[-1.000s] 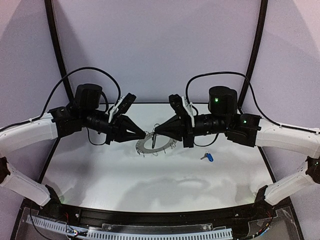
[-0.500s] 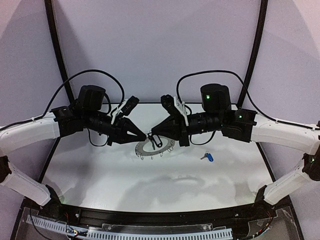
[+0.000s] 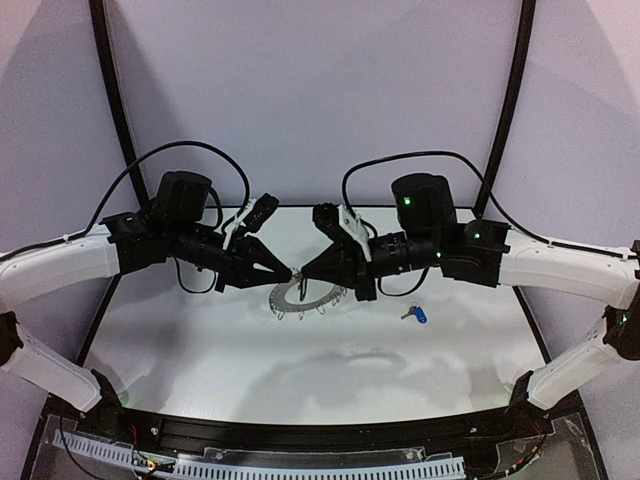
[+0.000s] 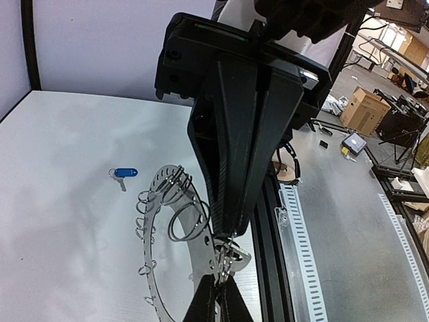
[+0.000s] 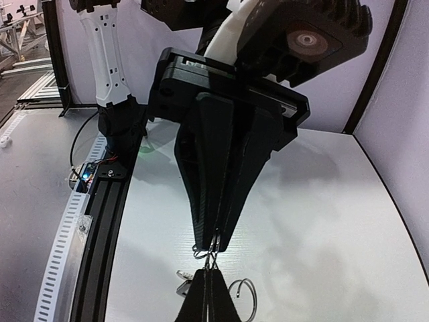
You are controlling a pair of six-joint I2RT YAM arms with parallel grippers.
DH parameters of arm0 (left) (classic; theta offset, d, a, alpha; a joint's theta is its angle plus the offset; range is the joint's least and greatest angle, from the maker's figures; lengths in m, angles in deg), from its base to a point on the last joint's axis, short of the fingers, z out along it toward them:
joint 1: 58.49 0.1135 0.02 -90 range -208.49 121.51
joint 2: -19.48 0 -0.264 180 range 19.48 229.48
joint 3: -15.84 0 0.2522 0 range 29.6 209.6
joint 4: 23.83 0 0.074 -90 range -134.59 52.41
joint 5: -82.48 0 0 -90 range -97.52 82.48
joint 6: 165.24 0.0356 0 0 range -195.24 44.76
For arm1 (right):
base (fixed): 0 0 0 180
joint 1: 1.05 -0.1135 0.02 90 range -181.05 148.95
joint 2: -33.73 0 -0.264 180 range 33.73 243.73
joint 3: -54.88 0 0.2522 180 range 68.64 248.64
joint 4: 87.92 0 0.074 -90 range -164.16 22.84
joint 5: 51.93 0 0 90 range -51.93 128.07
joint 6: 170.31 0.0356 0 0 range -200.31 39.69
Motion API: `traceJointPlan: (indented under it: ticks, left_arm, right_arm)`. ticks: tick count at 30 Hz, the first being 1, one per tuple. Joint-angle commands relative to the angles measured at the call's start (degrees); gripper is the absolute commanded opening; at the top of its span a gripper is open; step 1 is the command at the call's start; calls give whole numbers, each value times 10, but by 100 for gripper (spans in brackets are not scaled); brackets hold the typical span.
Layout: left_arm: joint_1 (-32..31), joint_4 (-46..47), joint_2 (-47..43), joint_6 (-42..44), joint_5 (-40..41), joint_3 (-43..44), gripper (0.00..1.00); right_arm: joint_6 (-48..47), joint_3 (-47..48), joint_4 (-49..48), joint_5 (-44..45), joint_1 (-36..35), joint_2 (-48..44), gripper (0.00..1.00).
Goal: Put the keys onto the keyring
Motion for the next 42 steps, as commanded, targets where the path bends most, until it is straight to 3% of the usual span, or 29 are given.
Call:
traceJointPlan:
  ticks: [1, 15, 42]
  left_arm:
    - [-3, 2, -9, 7, 3, 15, 1]
    - [-3, -1, -12, 9, 9, 11, 1]
    - [-3, 7, -11, 5, 1, 12, 1]
  right_arm:
    - [-7, -8, -36, 9, -11, -13, 0]
    - [-5, -36, -66, 12, -13, -41, 0]
    - [-13, -3, -43, 68, -19, -3, 0]
